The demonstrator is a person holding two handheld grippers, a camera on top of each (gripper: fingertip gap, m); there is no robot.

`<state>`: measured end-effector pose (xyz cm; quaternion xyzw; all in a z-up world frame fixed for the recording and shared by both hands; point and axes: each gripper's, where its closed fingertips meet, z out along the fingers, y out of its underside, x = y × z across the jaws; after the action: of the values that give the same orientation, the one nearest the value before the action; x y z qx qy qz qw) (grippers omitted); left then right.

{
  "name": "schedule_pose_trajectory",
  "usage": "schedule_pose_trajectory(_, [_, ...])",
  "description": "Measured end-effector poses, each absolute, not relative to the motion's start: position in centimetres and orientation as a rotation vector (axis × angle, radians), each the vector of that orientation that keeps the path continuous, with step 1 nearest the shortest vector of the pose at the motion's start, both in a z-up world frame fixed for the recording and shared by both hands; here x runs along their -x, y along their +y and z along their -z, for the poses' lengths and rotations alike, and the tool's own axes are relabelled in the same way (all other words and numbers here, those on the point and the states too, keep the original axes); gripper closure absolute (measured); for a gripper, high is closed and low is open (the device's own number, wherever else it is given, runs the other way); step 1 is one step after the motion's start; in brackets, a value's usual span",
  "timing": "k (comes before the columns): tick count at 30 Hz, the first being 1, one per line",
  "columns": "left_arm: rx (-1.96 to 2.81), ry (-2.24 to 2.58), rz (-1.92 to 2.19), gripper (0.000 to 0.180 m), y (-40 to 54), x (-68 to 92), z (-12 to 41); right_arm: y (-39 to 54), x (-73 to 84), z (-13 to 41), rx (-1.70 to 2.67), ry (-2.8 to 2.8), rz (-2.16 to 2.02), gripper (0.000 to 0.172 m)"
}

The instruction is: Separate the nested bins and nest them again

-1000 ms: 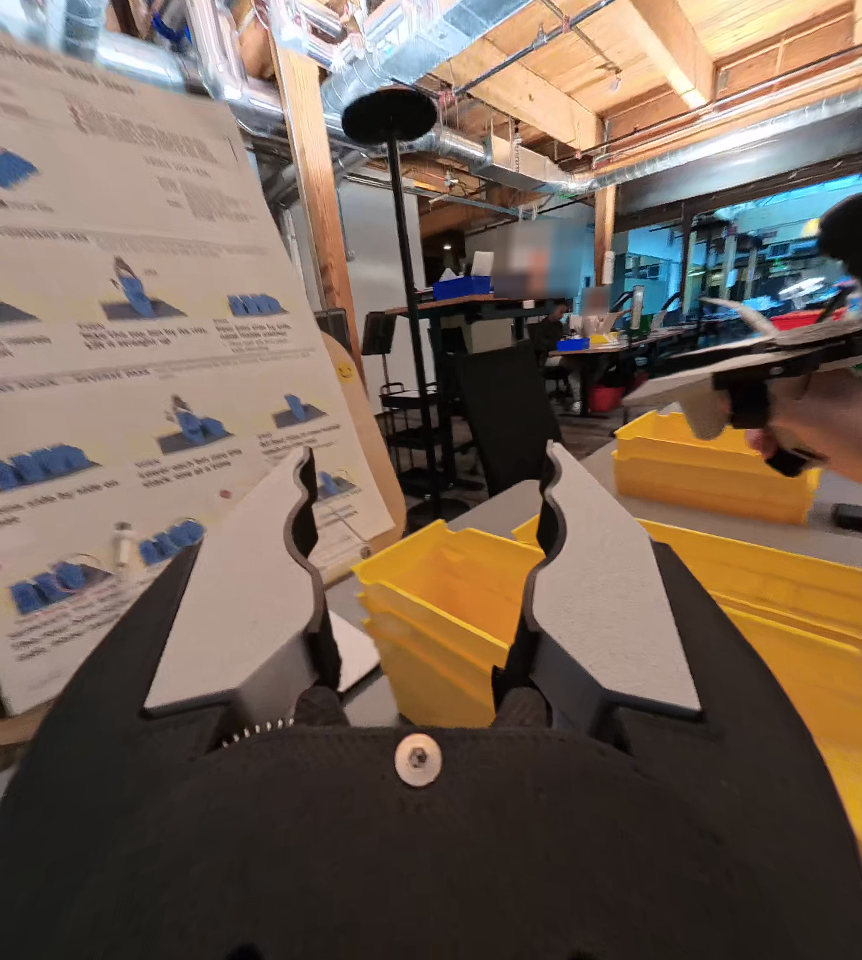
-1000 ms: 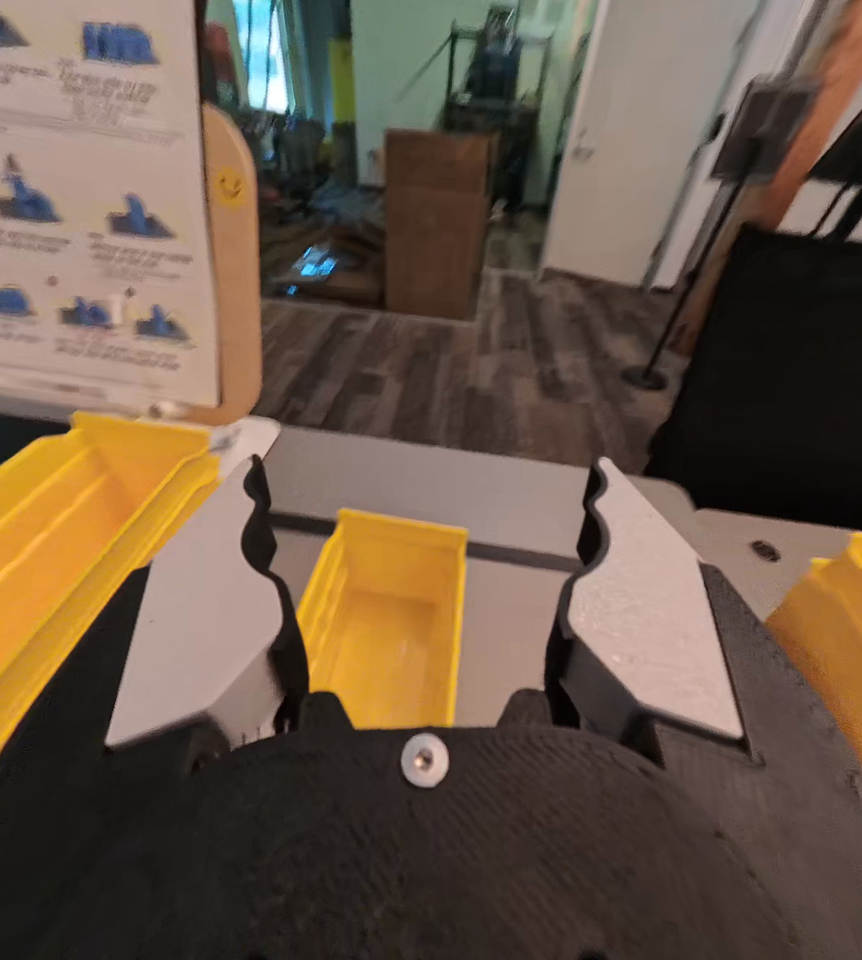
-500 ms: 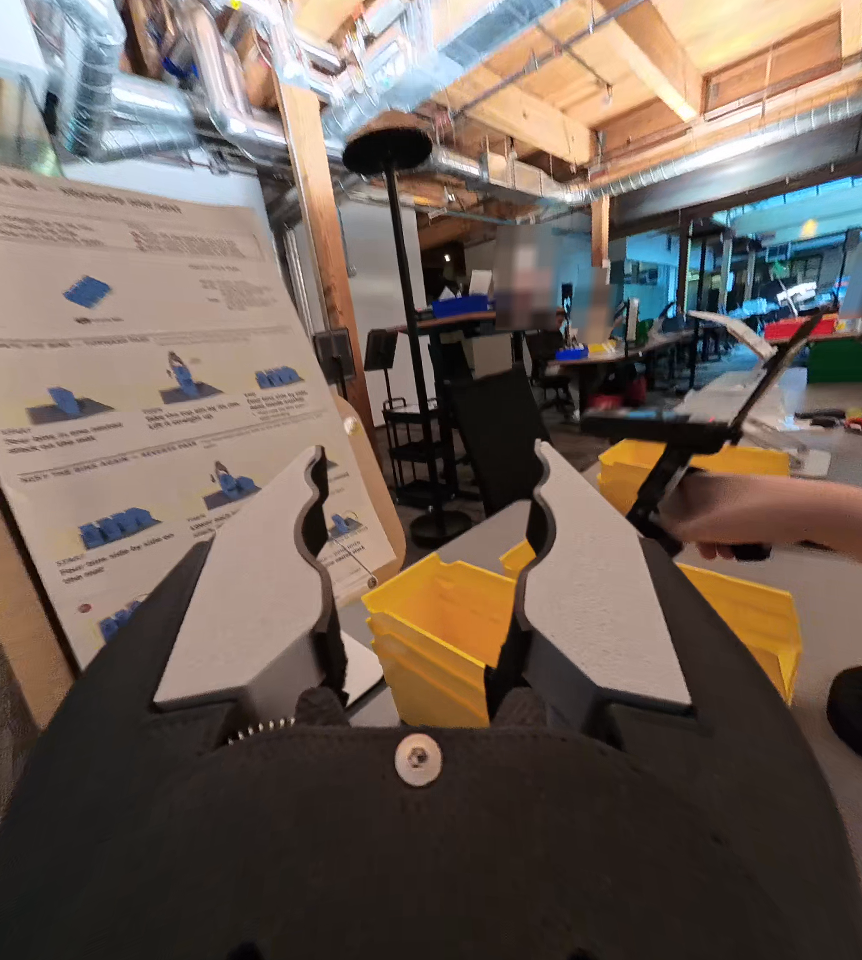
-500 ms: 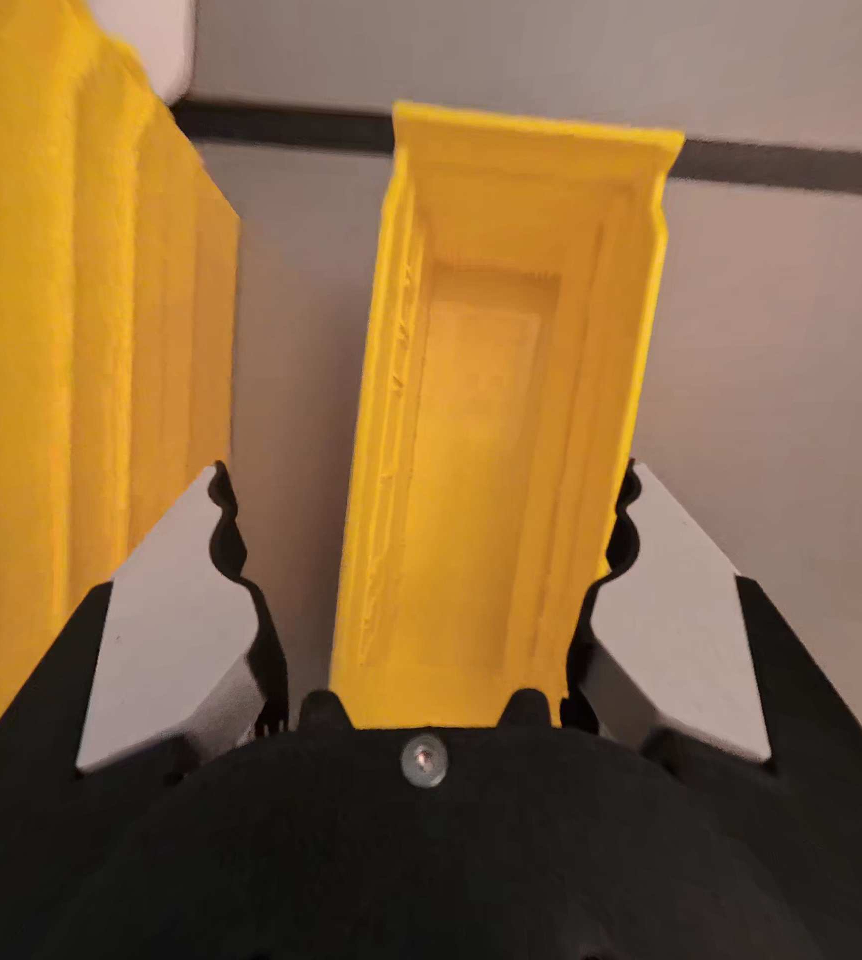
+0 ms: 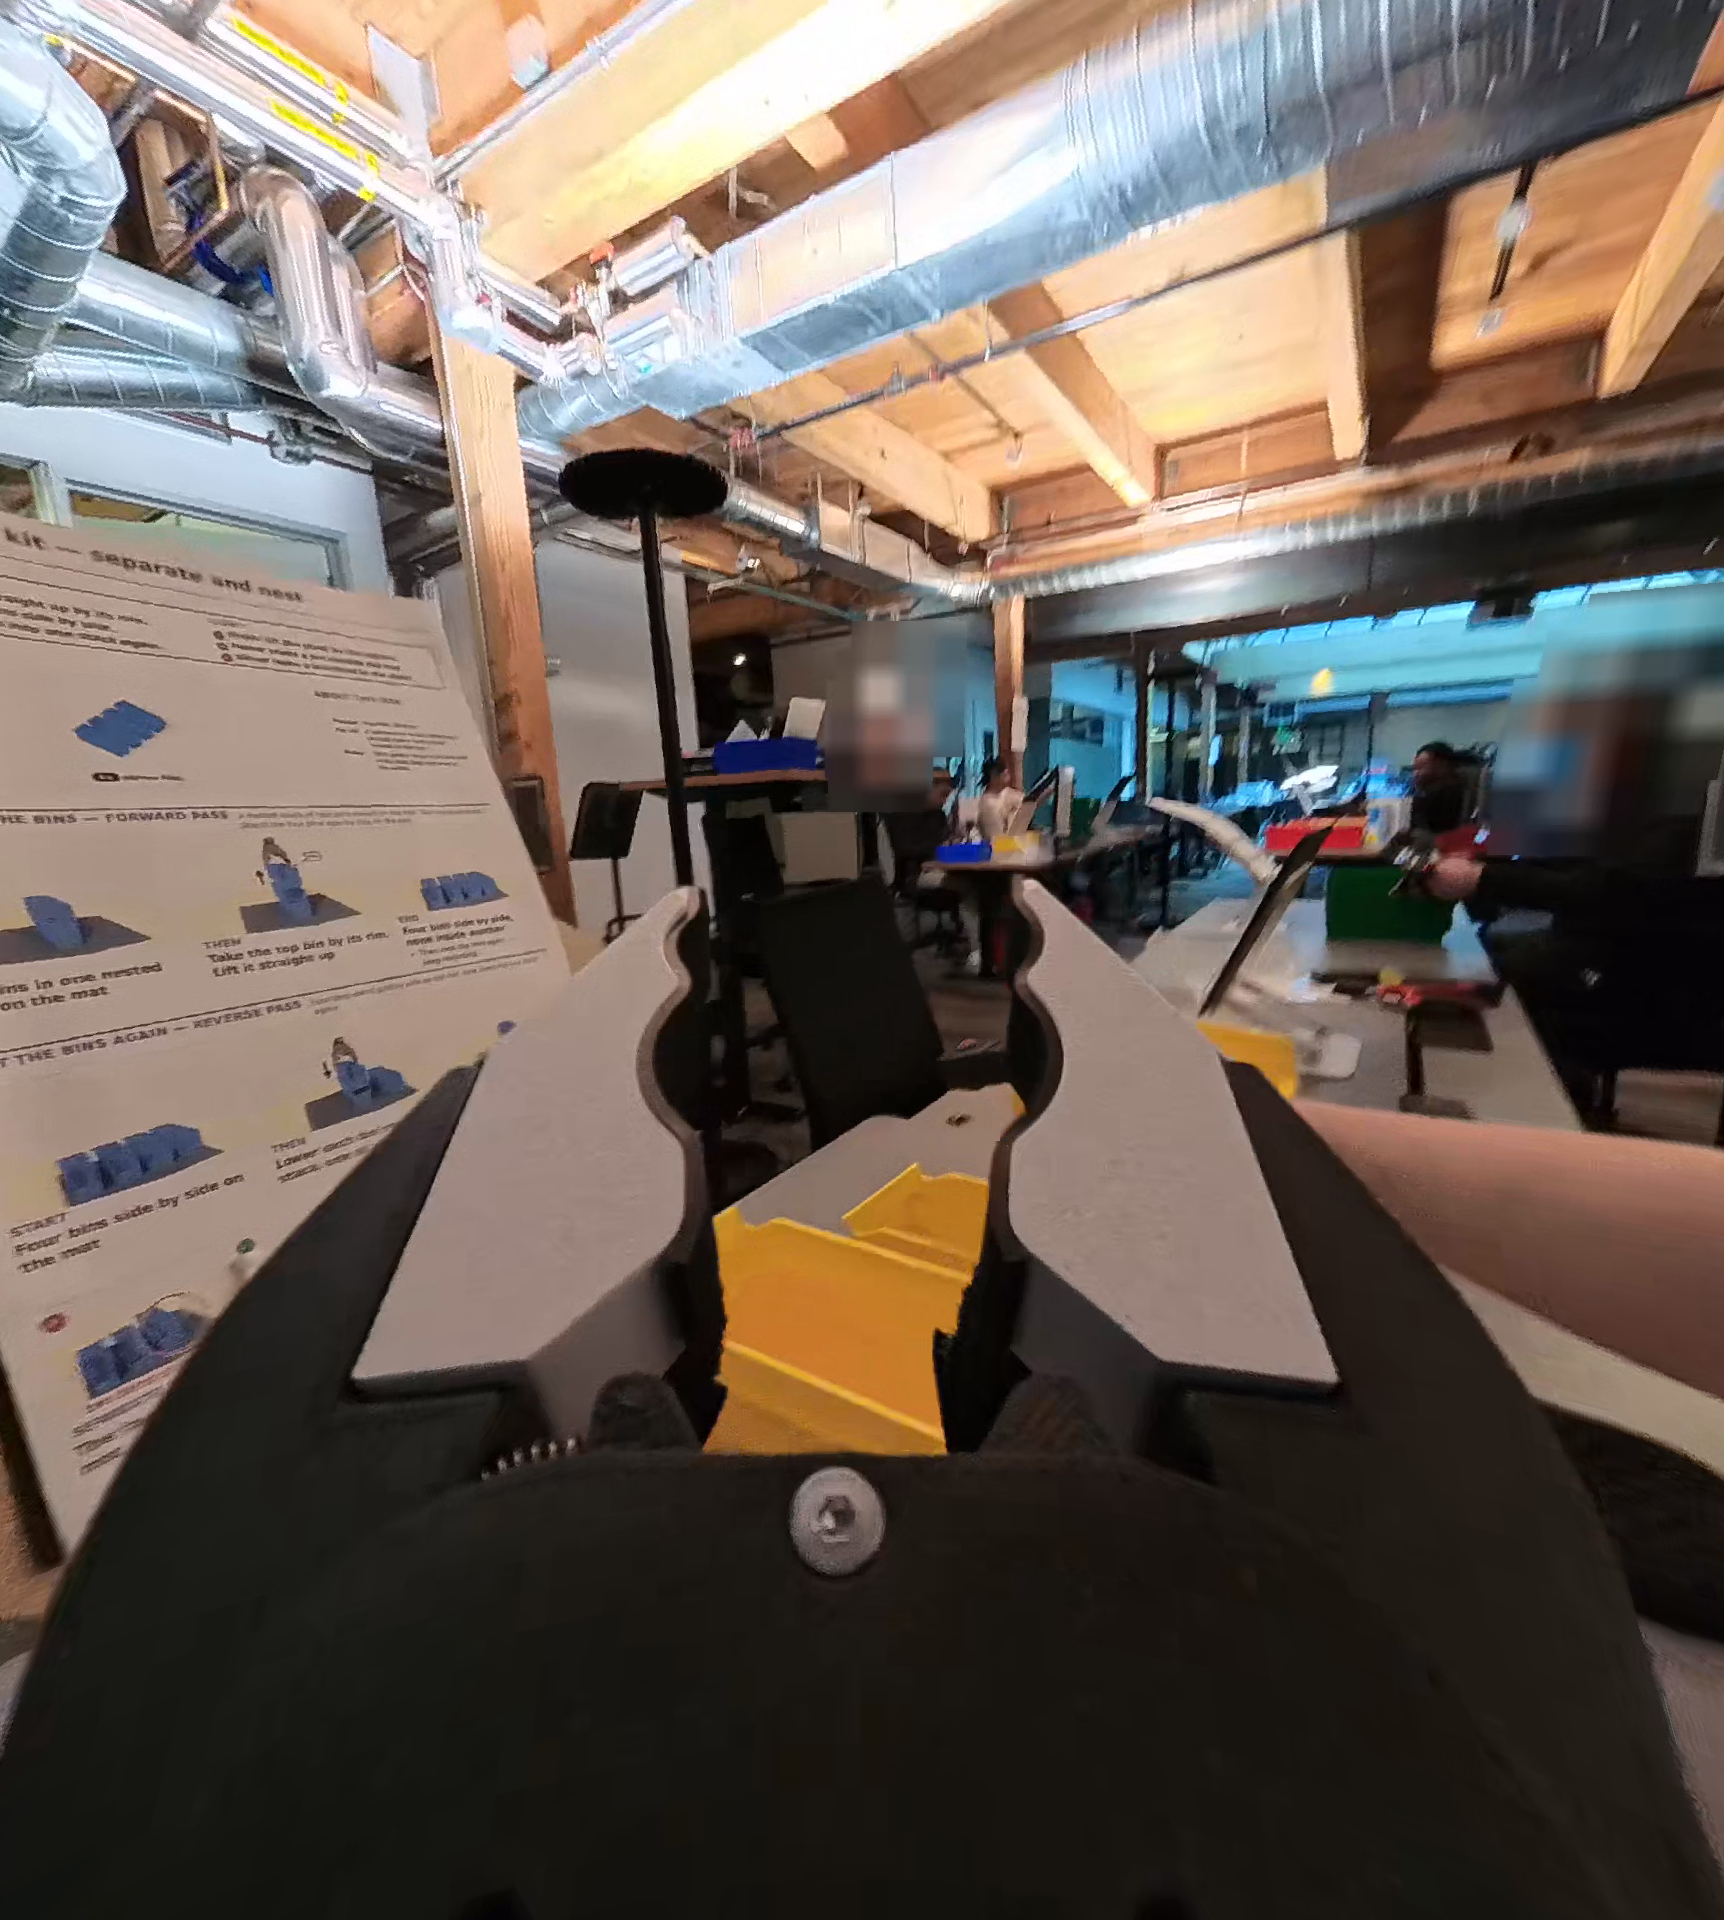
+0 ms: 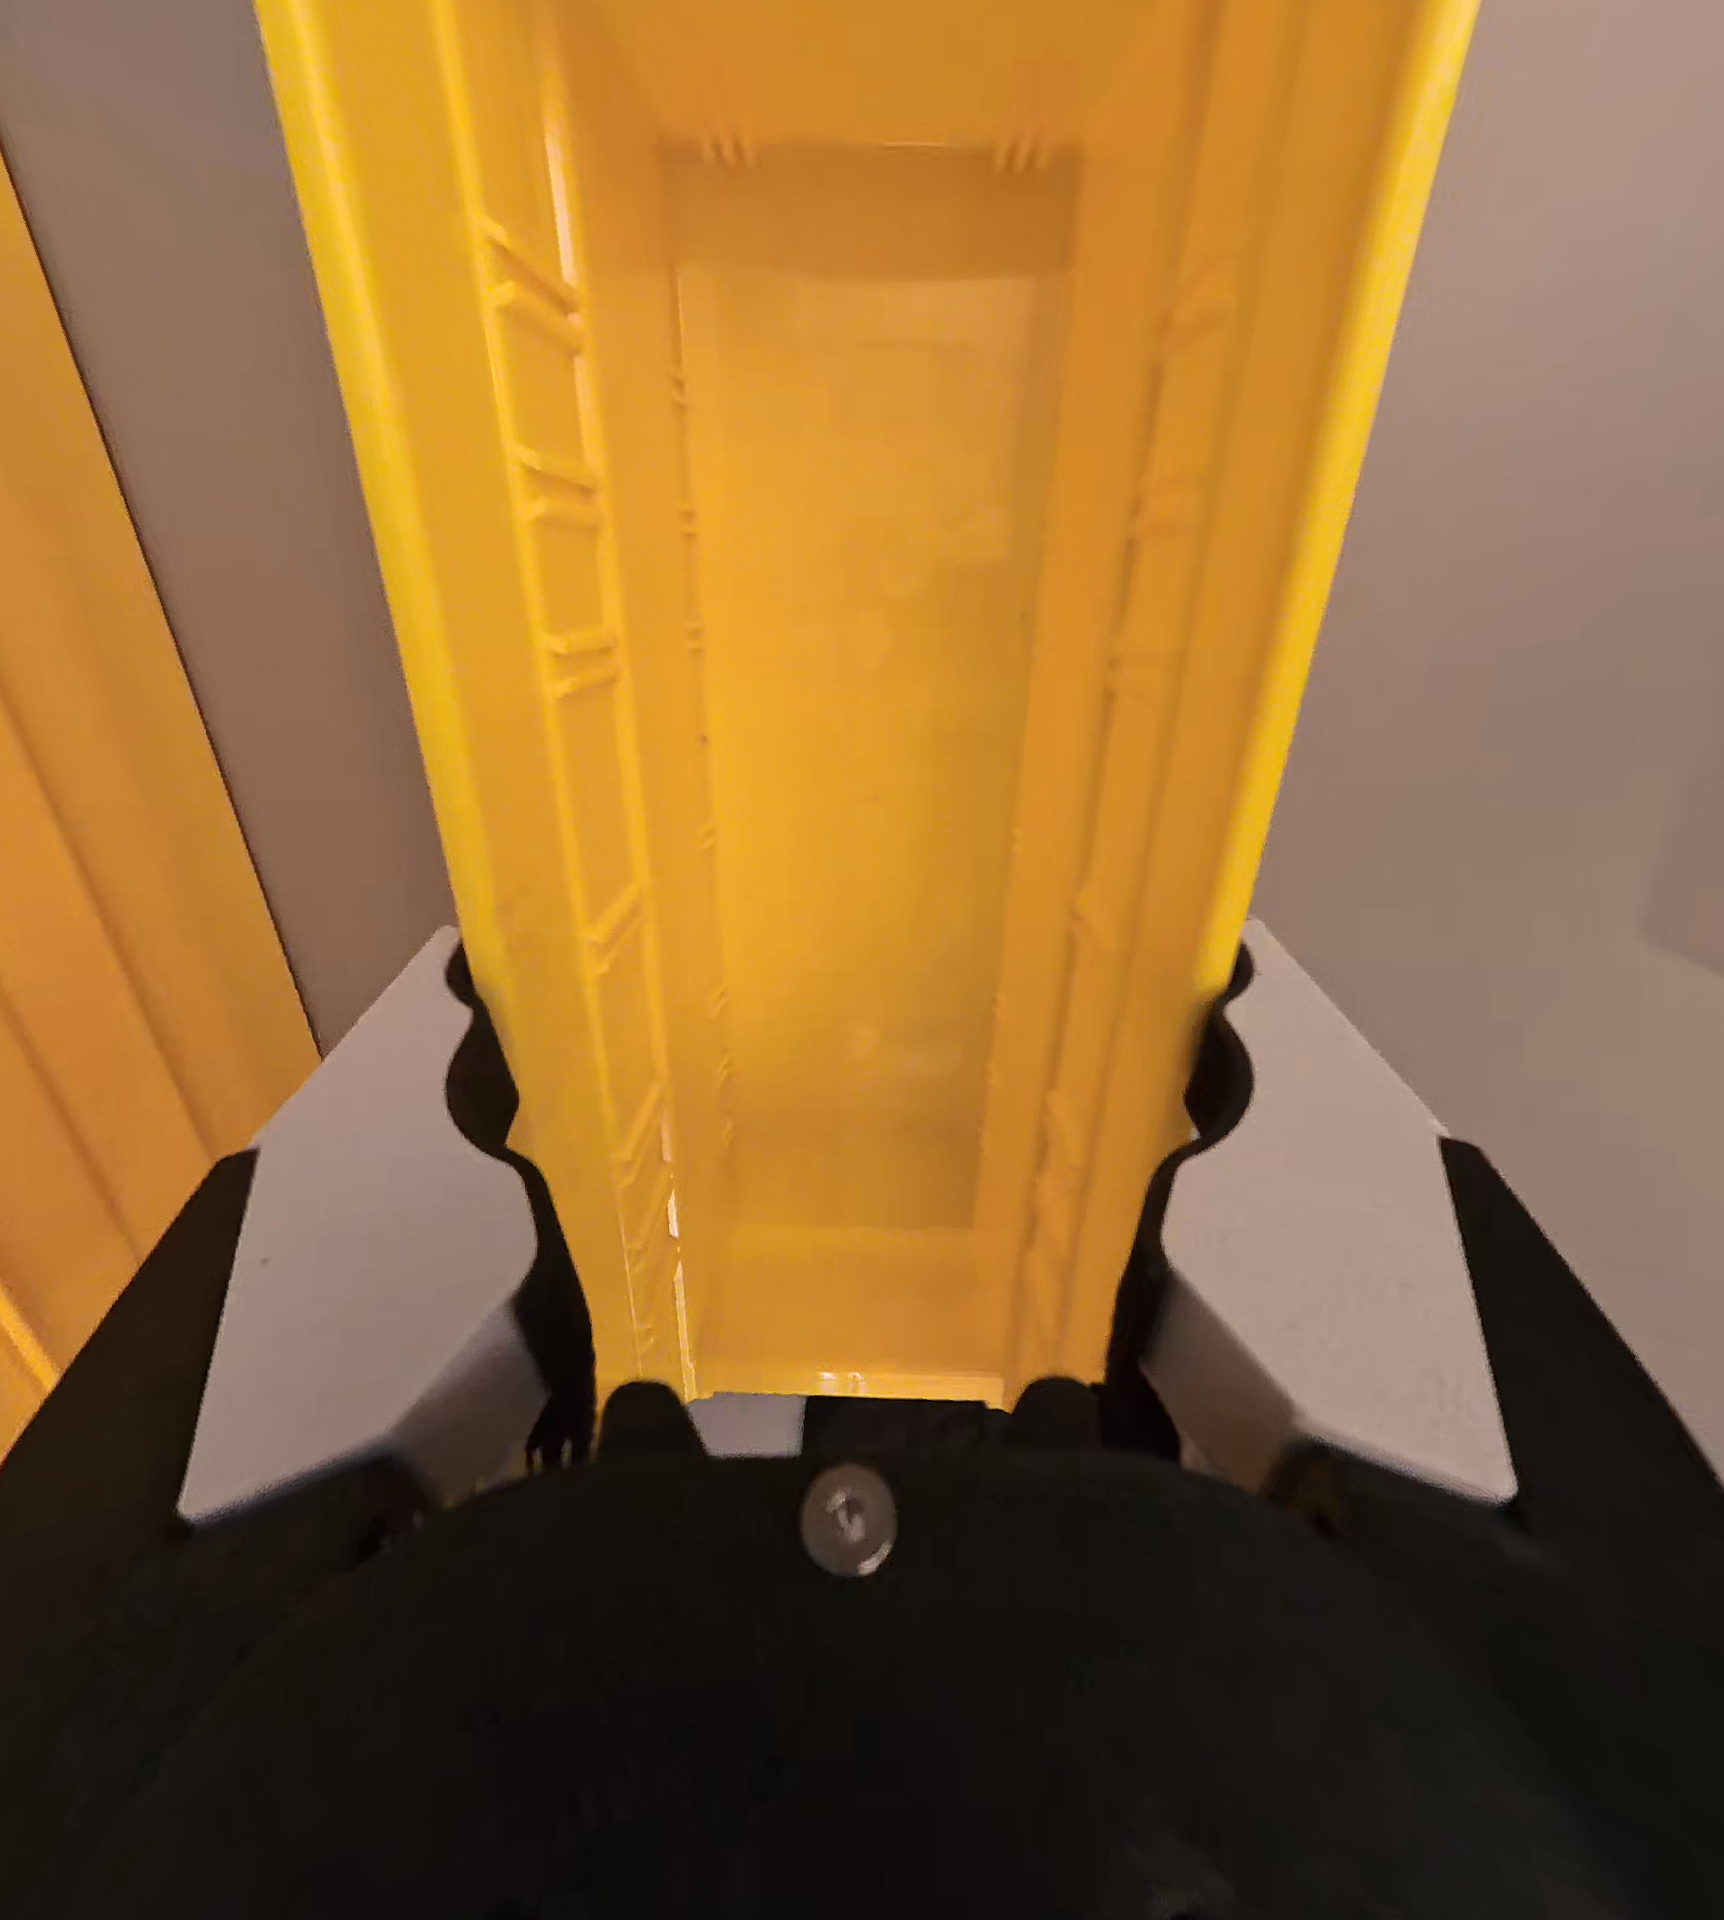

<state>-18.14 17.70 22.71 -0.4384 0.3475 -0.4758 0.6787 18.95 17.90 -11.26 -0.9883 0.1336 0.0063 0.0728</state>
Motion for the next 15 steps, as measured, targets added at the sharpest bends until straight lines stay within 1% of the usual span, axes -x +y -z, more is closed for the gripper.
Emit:
schedule_pose_trajectory(3, [1.031, 0.830, 0.954, 0.127, 18.1, 17.4, -21.7, 17.8, -18.9, 11.0, 2.980, 0.391, -0.022, 0.051])
schedule_pose_trajectory(6, [1.072, 0.865, 0.904, 0.128, 18.6, 16.8, -20.8, 17.4, -19.0, 10.9, 2.997, 0.411, -0.033, 0.059])
schedule_pose_trajectory(10, [1.114, 0.881, 0.874, 0.128, 19.1, 16.5, -20.1, 16.8, -19.0, 10.1, 2.996, 0.470, -0.108, 0.061])
schedule_pose_trajectory(15, [1.137, 0.920, 0.837, 0.128, 19.2, 16.4, -19.5, 16.4, -18.7, 6.1, 2.987, 0.515, -0.153, 0.061])
